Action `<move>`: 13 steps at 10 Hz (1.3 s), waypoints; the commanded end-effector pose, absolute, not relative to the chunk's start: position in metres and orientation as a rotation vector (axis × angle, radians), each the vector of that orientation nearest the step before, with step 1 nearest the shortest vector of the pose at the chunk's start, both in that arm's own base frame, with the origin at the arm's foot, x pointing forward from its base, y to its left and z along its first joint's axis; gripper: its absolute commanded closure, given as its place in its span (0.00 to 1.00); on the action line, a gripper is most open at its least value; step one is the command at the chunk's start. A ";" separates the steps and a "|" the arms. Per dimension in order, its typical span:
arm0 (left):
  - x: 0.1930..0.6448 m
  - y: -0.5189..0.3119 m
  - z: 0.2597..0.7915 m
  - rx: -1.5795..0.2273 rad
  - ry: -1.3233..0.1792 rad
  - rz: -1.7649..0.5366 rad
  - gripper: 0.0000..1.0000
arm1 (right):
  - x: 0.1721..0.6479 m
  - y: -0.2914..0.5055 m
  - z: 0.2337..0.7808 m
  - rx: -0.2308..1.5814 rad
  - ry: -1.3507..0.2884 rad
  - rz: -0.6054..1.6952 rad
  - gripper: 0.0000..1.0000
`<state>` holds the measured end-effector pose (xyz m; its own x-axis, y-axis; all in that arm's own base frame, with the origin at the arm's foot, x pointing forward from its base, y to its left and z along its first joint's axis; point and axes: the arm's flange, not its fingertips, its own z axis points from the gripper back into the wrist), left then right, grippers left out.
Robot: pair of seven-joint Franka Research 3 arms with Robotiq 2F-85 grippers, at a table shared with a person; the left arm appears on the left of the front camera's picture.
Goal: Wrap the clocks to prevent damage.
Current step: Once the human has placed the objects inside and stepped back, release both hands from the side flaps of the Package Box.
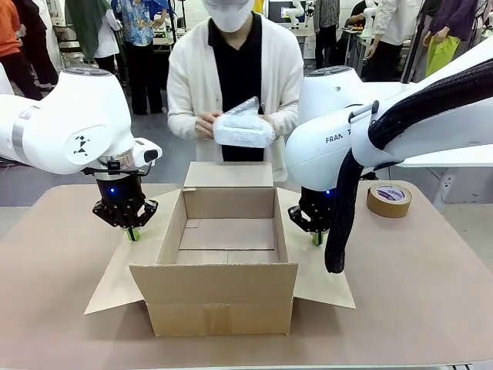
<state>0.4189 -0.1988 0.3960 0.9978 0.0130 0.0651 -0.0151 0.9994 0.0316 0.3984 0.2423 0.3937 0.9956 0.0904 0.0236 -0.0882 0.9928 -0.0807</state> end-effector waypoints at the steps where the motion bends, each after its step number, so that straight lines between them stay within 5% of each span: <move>1: 0.418 -0.199 0.397 0.042 -0.073 0.004 1.00 | 0.397 0.243 0.390 -0.083 -0.030 0.070 0.99; 13: 0.418 -0.199 0.397 0.042 -0.073 0.004 1.00 | 0.397 0.243 0.390 -0.083 -0.030 0.070 0.99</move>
<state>0.4189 -0.1988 0.3960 0.9978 0.0130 0.0651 -0.0150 0.9994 0.0316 0.3984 0.2423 0.3937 0.9956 0.0903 0.0236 -0.0881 0.9928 -0.0807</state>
